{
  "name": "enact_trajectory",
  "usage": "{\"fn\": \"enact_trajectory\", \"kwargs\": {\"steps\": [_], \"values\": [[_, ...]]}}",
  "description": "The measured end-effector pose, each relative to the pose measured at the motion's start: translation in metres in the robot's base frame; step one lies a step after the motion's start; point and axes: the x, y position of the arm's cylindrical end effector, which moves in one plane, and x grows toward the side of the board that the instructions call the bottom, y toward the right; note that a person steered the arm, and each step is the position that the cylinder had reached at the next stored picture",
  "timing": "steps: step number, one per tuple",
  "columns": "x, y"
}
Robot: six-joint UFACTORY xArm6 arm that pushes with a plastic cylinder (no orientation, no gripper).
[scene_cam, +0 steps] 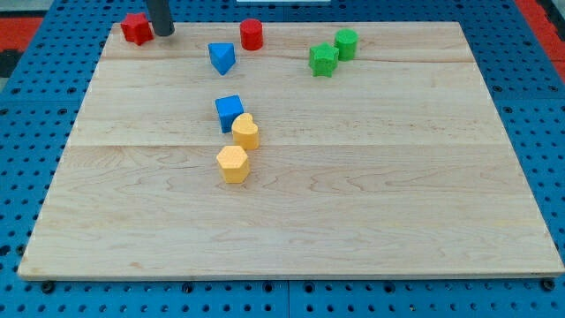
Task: Push the green blocks at the top of the board
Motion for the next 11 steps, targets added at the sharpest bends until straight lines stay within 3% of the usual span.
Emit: {"fn": "enact_trajectory", "kwargs": {"steps": [3, 9, 10, 11], "values": [[0.015, 0.119], [-0.002, 0.144], [0.013, 0.153], [0.070, 0.186]]}}
